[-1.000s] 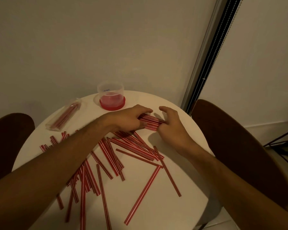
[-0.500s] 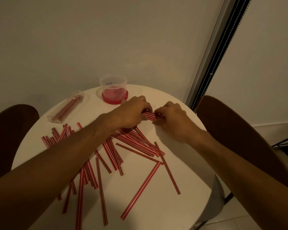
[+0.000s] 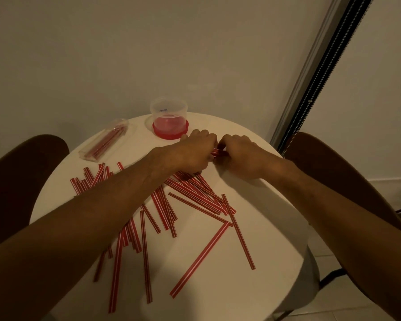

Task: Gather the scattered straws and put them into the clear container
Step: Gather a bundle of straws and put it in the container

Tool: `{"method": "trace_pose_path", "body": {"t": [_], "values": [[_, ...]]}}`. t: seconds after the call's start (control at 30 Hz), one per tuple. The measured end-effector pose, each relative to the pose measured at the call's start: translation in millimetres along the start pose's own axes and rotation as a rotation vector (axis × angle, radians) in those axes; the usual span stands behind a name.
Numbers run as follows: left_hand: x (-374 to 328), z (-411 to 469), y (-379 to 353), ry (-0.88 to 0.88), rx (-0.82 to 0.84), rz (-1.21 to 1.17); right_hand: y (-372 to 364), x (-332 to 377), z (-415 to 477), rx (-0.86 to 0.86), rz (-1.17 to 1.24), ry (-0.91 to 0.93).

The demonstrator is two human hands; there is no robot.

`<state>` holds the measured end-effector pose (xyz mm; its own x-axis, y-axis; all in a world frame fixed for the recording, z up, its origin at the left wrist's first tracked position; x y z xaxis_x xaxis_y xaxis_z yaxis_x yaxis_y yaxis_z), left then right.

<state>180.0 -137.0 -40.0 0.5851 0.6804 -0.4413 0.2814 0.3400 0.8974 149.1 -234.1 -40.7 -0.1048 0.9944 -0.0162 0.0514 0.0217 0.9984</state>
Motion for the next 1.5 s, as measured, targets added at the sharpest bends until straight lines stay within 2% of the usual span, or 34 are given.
{"method": "trace_pose_path", "body": {"t": [0.3,0.7,0.9,1.03,1.17,1.27,1.4,1.5], "values": [[12.9,-2.2,4.3,0.003,0.032,-0.024,-3.2,6.8,5.7,0.042,-0.088,0.032],[9.0,-5.0,4.3,-0.013,0.046,0.045,-2.7,17.2,-6.9,-0.095,-0.138,0.104],[4.4,-7.8,15.6,-0.021,0.072,-0.041,3.8,14.1,-5.9,-0.114,-0.064,0.107],[5.7,-10.0,28.1,-0.023,0.066,-0.036,8.7,18.2,1.0,-0.112,-0.098,0.171],[6.1,-14.5,43.0,-0.038,0.068,-0.033,16.8,29.7,9.6,-0.183,-0.162,0.207],[6.8,-19.8,57.7,-0.039,0.072,-0.061,27.4,36.7,17.4,-0.212,-0.12,0.201],[21.0,-33.3,84.1,-0.026,-0.045,-0.271,38.7,43.5,27.4,-0.263,-0.011,0.206],[46.4,-49.1,112.0,-0.055,-0.306,-0.455,40.6,34.5,37.2,-0.266,0.154,0.13]]}}
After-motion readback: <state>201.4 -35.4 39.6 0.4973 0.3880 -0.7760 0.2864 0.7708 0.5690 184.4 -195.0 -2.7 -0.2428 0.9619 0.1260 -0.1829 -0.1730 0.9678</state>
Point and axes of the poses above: each hand's wrist, its own z-axis towards the middle knuckle, its own y-axis out of the back of the hand, x = y × z, the point moved 6 cm from there along z, towards the middle knuckle, and after that the axes turned 15 degrees about -z, right-handed, at the moved point
